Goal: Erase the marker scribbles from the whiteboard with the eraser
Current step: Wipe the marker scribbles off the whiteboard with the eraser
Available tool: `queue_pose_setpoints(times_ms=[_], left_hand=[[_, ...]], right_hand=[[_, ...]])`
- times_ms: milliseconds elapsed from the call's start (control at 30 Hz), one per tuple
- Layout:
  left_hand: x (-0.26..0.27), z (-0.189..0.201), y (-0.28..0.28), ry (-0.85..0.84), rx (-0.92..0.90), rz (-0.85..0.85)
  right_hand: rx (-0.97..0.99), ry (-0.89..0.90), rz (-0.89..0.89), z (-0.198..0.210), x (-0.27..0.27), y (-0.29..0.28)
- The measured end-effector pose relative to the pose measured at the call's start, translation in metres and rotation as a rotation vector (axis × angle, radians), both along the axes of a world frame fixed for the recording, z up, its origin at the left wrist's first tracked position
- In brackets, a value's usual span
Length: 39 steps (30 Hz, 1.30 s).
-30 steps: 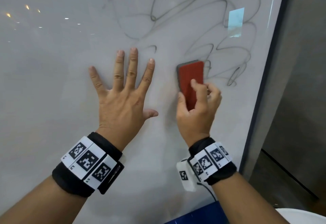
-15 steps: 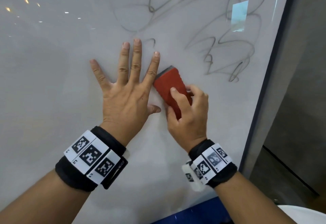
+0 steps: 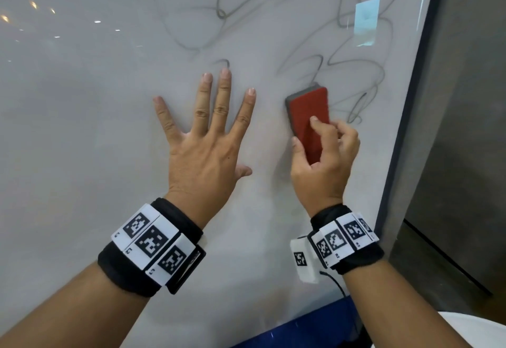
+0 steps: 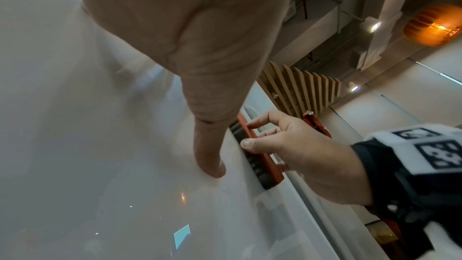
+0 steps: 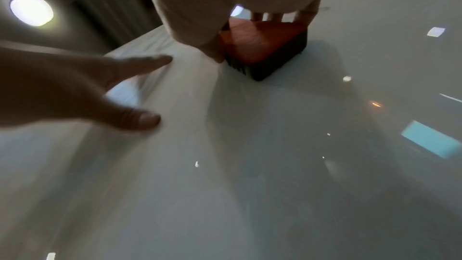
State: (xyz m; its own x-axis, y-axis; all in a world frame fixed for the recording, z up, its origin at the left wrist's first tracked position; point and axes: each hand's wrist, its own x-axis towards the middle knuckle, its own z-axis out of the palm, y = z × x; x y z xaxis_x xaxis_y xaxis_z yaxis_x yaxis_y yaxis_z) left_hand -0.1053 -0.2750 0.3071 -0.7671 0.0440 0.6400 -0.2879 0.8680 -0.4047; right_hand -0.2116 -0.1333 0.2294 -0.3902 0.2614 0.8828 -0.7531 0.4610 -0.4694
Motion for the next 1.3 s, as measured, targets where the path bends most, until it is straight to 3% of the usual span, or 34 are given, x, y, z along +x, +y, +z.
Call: queue_pose_setpoints(times_ms=[100,267,467,633,833,1000,1167,1300], left_hand=[[-0.005,-0.002,0.007,-0.008,-0.003,-0.012],[-0.009,-0.003,0.011,-0.006,-0.001,-0.018],[-0.011,-0.004,0.013,-0.011,0.006,-0.006],[-0.013,-0.004,0.017,-0.005,0.017,-0.001],[-0.017,-0.002,0.023,-0.028,0.006,0.015],[-0.021,0.000,0.027,-0.026,0.001,0.009],[-0.023,0.001,0.027,-0.028,0.023,-0.003],[-0.025,0.002,0.032,-0.027,0.029,0.004]], right_hand=[[-0.105,-0.059,-0.002,0.002,0.006,-0.010],[0.260,0.092,0.043,-0.011,0.008,0.003],[-0.101,-0.048,-0.032,-0.002,-0.013,0.011],[0.239,0.088,0.043,-0.018,0.001,0.009],[-0.165,-0.055,-0.042,-0.010,-0.019,0.014],[0.205,0.077,-0.006,-0.031,-0.011,0.022],[-0.109,-0.084,-0.096,-0.029,-0.032,0.038],[0.075,-0.014,-0.030,-0.043,-0.012,0.025]])
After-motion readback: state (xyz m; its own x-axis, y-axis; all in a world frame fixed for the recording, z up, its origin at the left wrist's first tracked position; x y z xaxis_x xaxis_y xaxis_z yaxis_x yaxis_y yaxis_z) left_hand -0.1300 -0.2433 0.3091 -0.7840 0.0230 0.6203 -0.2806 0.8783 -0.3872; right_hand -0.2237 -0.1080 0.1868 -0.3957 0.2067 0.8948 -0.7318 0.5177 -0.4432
